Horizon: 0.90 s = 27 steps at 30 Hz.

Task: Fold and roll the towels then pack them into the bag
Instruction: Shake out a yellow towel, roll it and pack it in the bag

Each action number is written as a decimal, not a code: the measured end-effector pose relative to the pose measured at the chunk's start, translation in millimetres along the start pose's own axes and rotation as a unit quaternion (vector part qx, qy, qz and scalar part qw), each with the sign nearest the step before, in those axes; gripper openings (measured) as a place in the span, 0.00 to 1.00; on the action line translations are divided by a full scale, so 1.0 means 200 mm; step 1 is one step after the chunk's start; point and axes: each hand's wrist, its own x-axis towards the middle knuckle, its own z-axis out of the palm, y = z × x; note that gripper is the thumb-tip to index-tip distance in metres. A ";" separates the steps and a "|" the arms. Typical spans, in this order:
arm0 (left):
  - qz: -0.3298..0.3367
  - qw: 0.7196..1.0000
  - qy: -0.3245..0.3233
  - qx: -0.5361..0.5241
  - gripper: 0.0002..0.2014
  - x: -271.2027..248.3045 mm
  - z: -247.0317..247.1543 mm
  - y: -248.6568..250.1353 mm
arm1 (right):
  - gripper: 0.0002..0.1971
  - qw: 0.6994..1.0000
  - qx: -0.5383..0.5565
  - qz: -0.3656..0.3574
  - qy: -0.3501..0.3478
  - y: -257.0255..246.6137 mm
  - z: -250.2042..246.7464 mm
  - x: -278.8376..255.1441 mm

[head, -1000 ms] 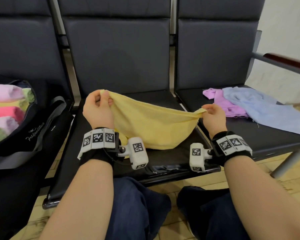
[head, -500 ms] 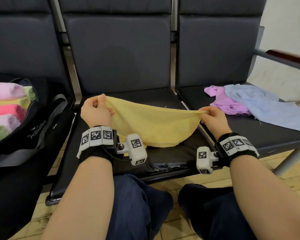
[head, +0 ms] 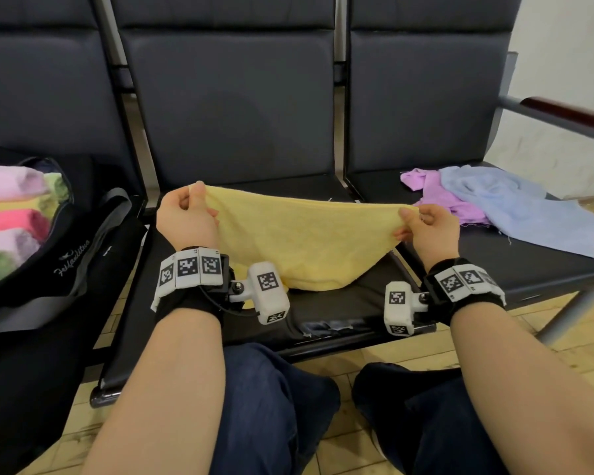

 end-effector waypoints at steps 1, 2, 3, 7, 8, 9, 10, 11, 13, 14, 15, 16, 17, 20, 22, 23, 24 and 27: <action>0.003 1.000 -0.005 -0.005 0.07 0.00 0.00 0.02 | 0.05 0.999 0.008 -0.008 0.034 -0.03 0.00 0.00; 0.005 1.000 -0.012 -0.015 0.06 -0.01 0.01 0.05 | 0.05 0.997 0.016 -0.018 0.067 -0.06 0.00 0.00; 0.012 0.999 -0.018 -0.025 0.06 -0.02 0.02 0.08 | 0.04 0.995 0.024 -0.029 0.096 -0.10 0.00 0.00; 0.072 0.994 -0.021 -0.078 0.06 -0.03 0.06 0.30 | 0.03 0.980 0.062 -0.079 0.174 -0.34 -0.05 0.02; 0.086 0.991 -0.019 -0.100 0.04 -0.03 0.07 0.38 | 0.02 0.975 0.074 -0.091 0.188 -0.42 -0.07 0.02; 0.100 0.987 -0.016 -0.124 0.03 -0.02 0.07 0.46 | 0.04 0.970 0.088 -0.103 0.200 -0.52 -0.10 0.03; 0.113 0.983 -0.013 -0.145 0.03 -0.02 0.07 0.53 | 0.05 0.966 0.097 -0.116 0.207 -0.60 -0.11 0.04; 0.125 0.979 -0.011 -0.164 0.03 -0.01 0.06 0.60 | 0.04 0.962 0.103 -0.131 0.214 -0.69 -0.13 0.03; 0.138 0.972 -0.009 -0.190 0.03 0.00 0.05 0.75 | 0.02 0.952 0.116 -0.160 0.232 -0.88 -0.18 0.02; 0.144 0.969 -0.007 -0.201 0.03 0.00 0.04 0.82 | 0.03 0.946 0.116 -0.176 0.245 -0.96 -0.20 0.03; 0.151 0.966 -0.002 -0.209 0.04 0.00 0.03 0.87 | 0.06 0.940 0.105 -0.192 0.262 -1.03 -0.23 0.03; 0.161 0.964 0.001 -0.213 0.04 -0.01 0.02 0.93 | 0.09 0.932 0.094 -0.207 0.283 -1.10 -0.25 0.02; 0.172 0.963 0.006 -0.209 0.05 -0.02 0.00 0.96 | 0.10 0.924 0.091 -0.222 0.298 -1.15 -0.27 0.02; 0.167 0.978 0.045 -0.120 0.10 -0.05 -0.02 1.02 | 0.12 0.934 0.104 -0.208 0.271 -1.21 -0.30 -0.02; 0.110 0.992 0.067 -0.011 0.14 -0.07 -0.04 1.04 | 0.13 0.965 0.031 -0.134 0.224 -1.18 -0.32 -0.04; 0.085 0.995 0.054 0.028 0.14 -0.08 -0.05 1.05 | 0.13 0.972 0.006 -0.106 0.208 -1.16 -0.34 -0.06; 0.070 0.996 0.035 0.048 0.14 -0.10 -0.05 1.05 | 0.13 0.975 0.000 -0.092 0.201 -1.15 -0.35 -0.07; 0.075 0.997 0.008 0.010 0.14 -0.11 -0.05 1.05 | 0.12 0.975 -0.005 -0.107 0.196 -1.14 -0.39 -0.09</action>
